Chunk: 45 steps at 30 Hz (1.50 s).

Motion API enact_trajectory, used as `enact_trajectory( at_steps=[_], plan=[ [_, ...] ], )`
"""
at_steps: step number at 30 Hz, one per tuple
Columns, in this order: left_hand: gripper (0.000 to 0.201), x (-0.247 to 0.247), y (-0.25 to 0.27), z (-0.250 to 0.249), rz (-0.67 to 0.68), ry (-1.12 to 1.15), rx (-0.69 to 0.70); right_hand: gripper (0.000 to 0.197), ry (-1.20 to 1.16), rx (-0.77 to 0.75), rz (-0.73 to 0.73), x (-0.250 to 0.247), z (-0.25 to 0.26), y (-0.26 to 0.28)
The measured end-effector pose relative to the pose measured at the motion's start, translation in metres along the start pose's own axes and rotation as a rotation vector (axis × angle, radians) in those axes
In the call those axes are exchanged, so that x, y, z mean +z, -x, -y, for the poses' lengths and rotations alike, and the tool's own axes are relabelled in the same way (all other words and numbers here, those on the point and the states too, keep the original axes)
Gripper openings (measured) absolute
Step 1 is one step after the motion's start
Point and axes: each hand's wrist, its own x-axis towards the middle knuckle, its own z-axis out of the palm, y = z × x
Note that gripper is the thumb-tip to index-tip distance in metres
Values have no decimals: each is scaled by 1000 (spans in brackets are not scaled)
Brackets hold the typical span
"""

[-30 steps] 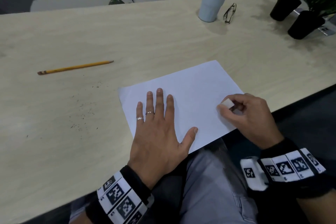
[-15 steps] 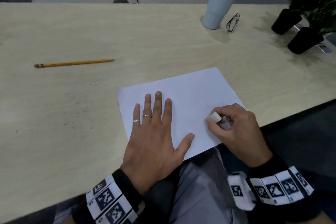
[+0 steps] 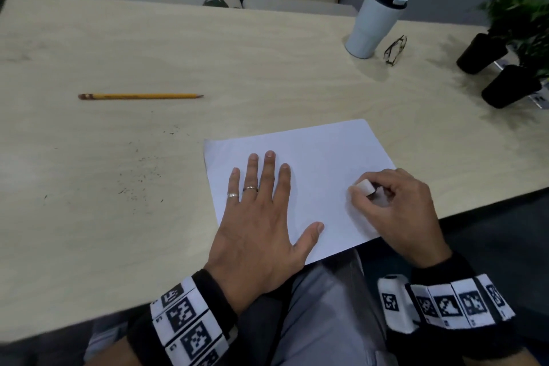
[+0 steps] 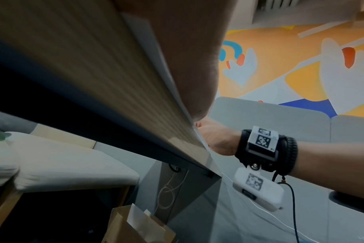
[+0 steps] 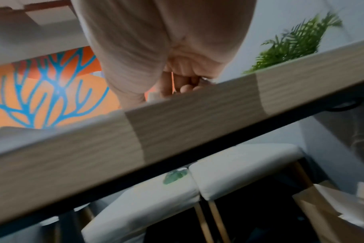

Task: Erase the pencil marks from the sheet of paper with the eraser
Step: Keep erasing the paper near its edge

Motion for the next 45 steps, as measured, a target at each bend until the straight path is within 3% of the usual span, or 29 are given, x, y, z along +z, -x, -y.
enact_trajectory(
  at_steps=[3, 8, 12, 17, 22, 27, 32, 36, 41, 45],
  plan=[
    [98, 1, -1, 0, -7, -5, -2, 15, -34, -47, 89, 14, 14, 11],
    [98, 1, 0, 1, -3, -3, -1, 21, 5, 24, -45, 1, -14, -9],
    [98, 2, -1, 1, 3, -11, -3, 18, -26, -75, 71, 15, 9, 8],
    [98, 1, -1, 1, 15, -15, 1, 17, -35, 48, -80, 2, -20, -11],
    [98, 2, -1, 2, 13, -14, 3, 14, -43, -80, 78, 17, 9, 2],
    [98, 1, -1, 2, 5, -4, 2, 21, -27, 14, -45, 3, -19, -17],
    [98, 4, -1, 2, 5, -9, 2, 16, 7, -96, 48, 17, 5, -2],
    [98, 4, 0, 2, -5, 3, 1, 18, 28, 10, -51, 4, -17, -20],
    [98, 4, 0, 2, -4, 1, -2, 12, 4, -145, 82, 23, 18, -8],
    [98, 3, -1, 2, 0, -2, -4, 16, -35, -39, 5, 15, -10, -25]
  ],
)
